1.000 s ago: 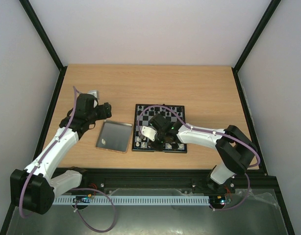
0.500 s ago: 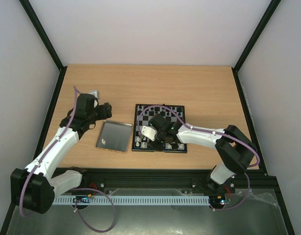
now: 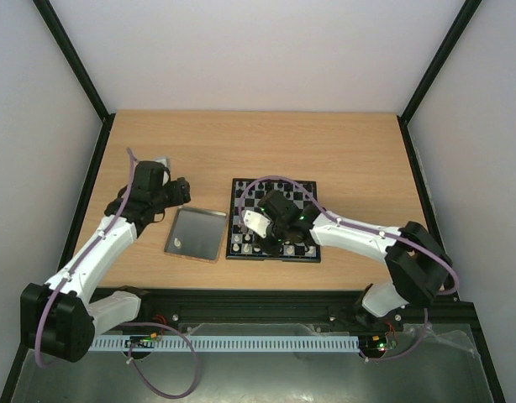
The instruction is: Set up the chess pieces on the board
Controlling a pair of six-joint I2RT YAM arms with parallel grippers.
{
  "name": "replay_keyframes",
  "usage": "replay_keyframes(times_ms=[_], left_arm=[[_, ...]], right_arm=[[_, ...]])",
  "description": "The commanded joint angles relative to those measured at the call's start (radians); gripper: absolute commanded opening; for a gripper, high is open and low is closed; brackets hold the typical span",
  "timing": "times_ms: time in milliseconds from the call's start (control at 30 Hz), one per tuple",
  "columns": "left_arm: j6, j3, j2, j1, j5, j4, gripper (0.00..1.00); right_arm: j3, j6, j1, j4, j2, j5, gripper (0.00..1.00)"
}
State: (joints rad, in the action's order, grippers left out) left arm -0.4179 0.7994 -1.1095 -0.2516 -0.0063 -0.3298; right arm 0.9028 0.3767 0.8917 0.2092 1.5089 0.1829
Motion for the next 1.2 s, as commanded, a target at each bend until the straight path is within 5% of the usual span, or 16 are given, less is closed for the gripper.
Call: replay_keyframes(times_ms=[0, 300, 567, 767, 1167], left_arm=[[-0.116, 0.013, -0.05, 0.008, -0.069, -0.173, 0.68], [-0.103, -0.014, -0.091, 0.004, 0.031, -0.403, 0.45], [-0.035, 0.056, -0.227, -0.042, -0.022, -0.511, 0.37], [-0.04, 0.087, -0.325, -0.091, -0.07, -0.532, 0.32], [-0.045, 0.082, -0.435, -0.133, -0.084, -0.511, 0.17]], right_arm=[[0.039, -0.021, -0.012, 0.079, -0.114, 0.005, 0.27], [-0.085, -0.073, -0.119, 0.027, -0.33, 0.026, 0.31], [-0.108, -0.065, -0.141, 0.004, -0.395, -0.047, 0.31], [-0.059, -0.102, -0.216, 0.1, -0.461, 0.012, 0.32], [-0.181, -0.11, -0.299, 0.031, -0.521, 0.021, 0.34]])
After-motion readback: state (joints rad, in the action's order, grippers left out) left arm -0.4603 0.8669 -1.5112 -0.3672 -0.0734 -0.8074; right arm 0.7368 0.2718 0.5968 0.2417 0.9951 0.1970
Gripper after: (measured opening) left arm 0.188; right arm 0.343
